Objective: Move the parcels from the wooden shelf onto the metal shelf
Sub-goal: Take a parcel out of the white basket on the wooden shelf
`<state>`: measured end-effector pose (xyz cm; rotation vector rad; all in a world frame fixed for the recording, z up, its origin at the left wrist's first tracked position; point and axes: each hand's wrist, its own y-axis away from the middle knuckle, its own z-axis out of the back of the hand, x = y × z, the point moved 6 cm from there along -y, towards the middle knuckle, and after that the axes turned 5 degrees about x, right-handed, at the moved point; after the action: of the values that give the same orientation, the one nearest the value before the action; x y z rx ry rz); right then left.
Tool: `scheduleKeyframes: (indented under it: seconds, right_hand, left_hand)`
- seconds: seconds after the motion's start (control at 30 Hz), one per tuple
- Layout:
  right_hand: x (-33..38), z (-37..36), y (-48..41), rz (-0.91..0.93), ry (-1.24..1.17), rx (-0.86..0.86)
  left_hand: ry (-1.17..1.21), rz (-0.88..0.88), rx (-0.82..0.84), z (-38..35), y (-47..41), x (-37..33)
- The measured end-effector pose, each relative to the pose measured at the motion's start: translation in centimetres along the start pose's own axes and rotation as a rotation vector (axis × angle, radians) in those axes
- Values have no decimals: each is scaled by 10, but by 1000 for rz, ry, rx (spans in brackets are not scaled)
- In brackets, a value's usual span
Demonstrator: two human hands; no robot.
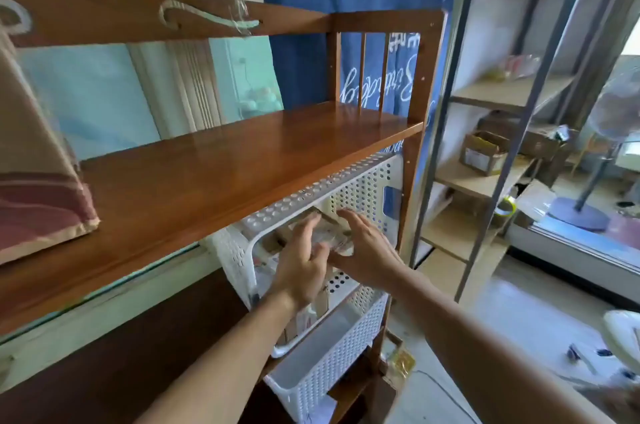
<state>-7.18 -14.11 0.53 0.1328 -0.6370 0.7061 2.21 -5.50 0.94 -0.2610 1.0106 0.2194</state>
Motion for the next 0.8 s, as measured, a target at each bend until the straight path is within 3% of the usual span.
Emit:
scheduleKeyframes:
  seconds: [0.1,0.23,0.43,0.67,0.8]
  right_hand:
    - [-10,-20,-22,-109,-32,45]
    - [-25,-47,-41,-244,-58,124]
    - [-28,-28,-24,-246,-72,-100]
    - [-8,38,79,-229,-17,-344]
    - [38,54,166,-97,-7,-366]
  left_hand:
    - [-22,146,-112,1,-9,22]
    - [-68,228,-102,-6,-11,36]
    - [-106,214,-73,-6,-8,39]
    - [12,155,-68,-2,25,0]
    - [354,54,14,6,72,-29]
